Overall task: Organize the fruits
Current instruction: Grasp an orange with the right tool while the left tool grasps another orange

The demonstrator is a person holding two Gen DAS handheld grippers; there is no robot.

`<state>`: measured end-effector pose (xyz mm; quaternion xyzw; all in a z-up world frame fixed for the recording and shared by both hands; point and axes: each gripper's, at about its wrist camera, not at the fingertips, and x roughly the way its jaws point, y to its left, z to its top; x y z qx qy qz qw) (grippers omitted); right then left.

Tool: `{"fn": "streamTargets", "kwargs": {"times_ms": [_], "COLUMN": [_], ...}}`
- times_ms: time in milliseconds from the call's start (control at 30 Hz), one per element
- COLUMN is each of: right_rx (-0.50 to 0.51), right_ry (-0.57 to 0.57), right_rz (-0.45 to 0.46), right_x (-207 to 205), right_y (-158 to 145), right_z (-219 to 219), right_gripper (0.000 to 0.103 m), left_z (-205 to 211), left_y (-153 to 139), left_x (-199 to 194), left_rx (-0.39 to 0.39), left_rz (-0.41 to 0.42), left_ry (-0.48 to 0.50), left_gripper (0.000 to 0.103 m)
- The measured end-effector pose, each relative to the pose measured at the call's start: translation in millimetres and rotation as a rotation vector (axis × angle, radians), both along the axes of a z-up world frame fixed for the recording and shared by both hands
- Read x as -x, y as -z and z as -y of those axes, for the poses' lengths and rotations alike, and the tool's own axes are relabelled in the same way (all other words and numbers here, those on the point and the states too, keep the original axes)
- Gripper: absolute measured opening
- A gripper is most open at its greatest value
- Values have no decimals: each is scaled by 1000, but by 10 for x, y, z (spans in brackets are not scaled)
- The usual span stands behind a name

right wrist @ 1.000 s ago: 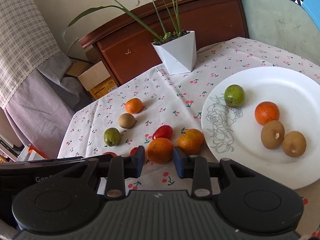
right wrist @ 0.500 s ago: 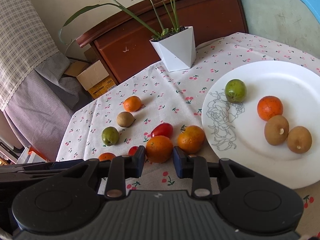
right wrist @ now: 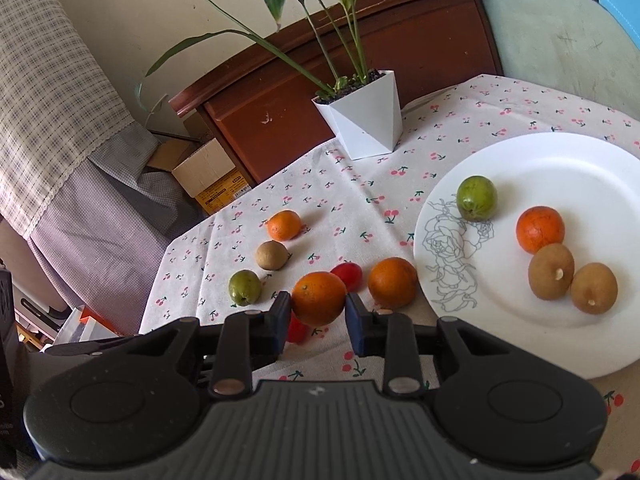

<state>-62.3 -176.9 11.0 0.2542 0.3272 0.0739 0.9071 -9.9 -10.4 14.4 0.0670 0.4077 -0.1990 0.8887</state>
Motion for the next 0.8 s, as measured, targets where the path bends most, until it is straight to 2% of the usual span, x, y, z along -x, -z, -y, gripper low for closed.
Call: {"fn": "streamTargets", "kwargs": {"times_ms": [67, 167, 567, 800], "right_rx": [-4, -4, -8, -19], "right_ry": [3, 5, 13, 25], "right_rz": [-6, -9, 8, 44], "right_x": [3, 8, 70, 134], "right_y": [10, 17, -33, -150], "right_z": [14, 26, 71, 146], "right_gripper": [30, 30, 30, 30], "left_z": [12, 12, -15, 59], "left_y": [2, -5, -136, -256], "left_x": [-1, -4, -12, -14], "left_rx": [-3, 3, 36, 72], "left_rz": [4, 3, 32, 56], "left_ry": [5, -1, -69, -67], "left_gripper": [34, 26, 26, 26]}}
